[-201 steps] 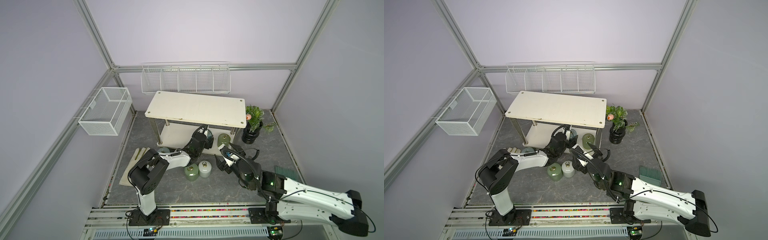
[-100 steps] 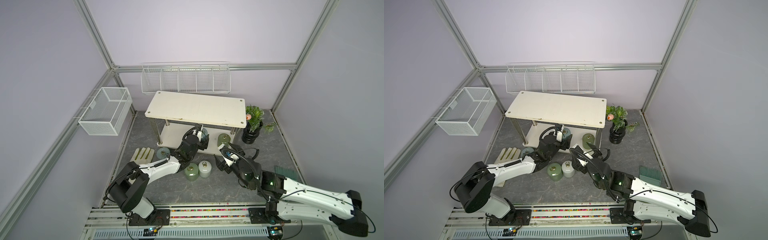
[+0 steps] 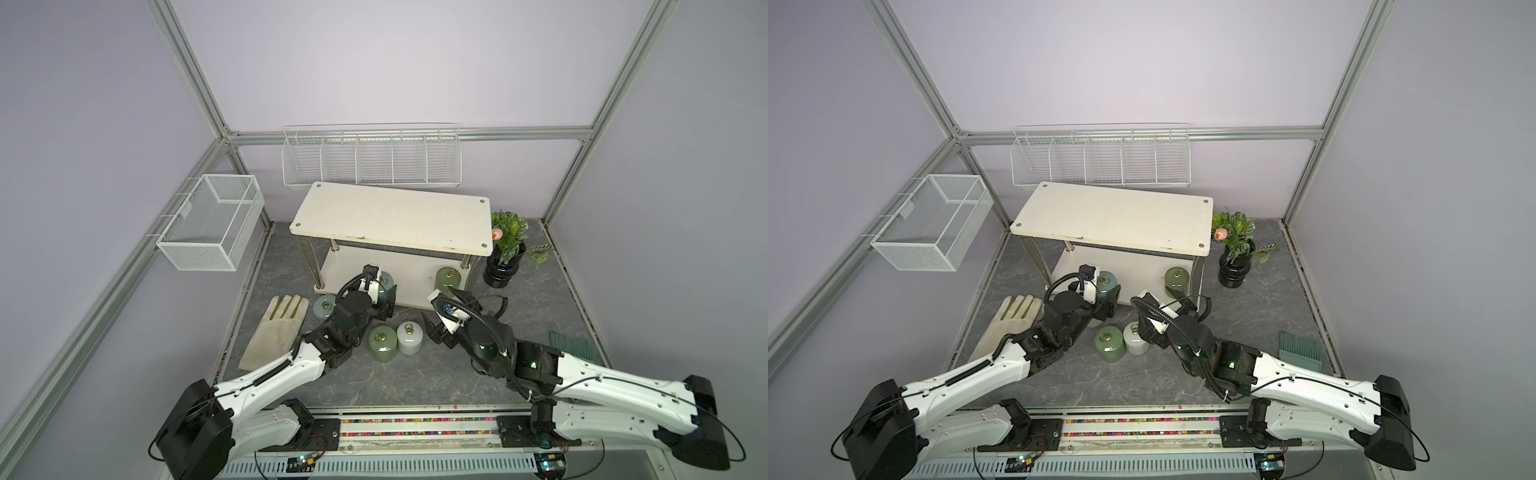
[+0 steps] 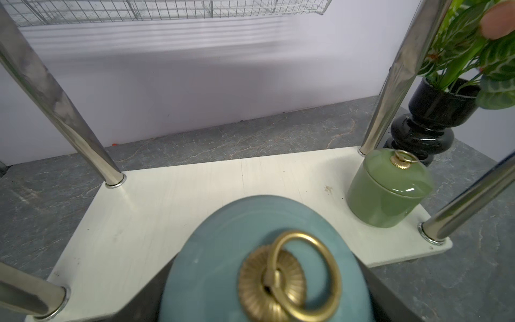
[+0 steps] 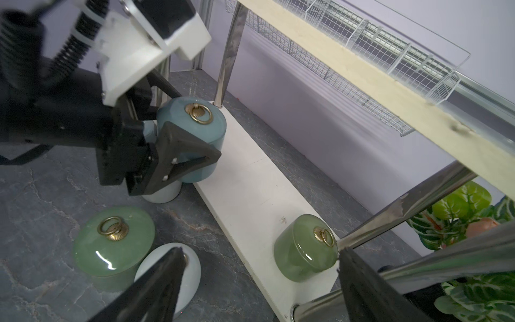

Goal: Remove the tea canisters from the shelf
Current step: Pick up the tea canister from the shelf, then place the tea canister at the center of the board.

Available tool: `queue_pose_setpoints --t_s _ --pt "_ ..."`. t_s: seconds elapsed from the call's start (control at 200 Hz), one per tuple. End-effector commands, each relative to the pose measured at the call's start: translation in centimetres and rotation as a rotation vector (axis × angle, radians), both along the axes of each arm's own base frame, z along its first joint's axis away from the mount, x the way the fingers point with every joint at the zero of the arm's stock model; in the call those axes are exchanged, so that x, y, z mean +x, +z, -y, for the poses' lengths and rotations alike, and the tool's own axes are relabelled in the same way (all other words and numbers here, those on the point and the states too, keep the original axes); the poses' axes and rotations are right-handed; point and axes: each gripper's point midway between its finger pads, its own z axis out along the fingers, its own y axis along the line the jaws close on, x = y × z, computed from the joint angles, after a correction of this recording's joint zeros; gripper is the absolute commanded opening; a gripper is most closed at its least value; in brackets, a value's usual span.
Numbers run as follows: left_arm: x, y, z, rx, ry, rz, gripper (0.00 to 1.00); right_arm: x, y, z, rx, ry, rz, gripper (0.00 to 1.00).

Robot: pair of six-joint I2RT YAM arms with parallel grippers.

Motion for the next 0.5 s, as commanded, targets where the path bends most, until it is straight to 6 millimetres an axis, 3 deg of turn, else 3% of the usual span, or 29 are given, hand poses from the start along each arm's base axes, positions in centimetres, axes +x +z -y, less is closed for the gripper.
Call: queue_pose_setpoints --t_s 0.0,0.32,0.46,0.495 --pt "-0.8 2.3 -1.4 -0.061 0.039 0.044 0.81 0.1 -0.3 -0.5 0.027 0.007 -0.013 0.89" --pt "-3.4 -0.2 -4.1 -0.073 0.103 -0.028 0.82 -0.1 -0.8 -0.8 0.04 0.018 -0.03 0.89" --pt "-4.5 -1.8 -6.2 -0.115 0.171 -0.049 0.82 -0.1 -1.0 -0.9 0.035 0.021 -0.034 0.89" --pt "-4.9 -1.4 -6.9 -0.138 0.184 -0.036 0.82 -0.2 -1.1 -0.9 0.032 0.025 -0.036 0.89"
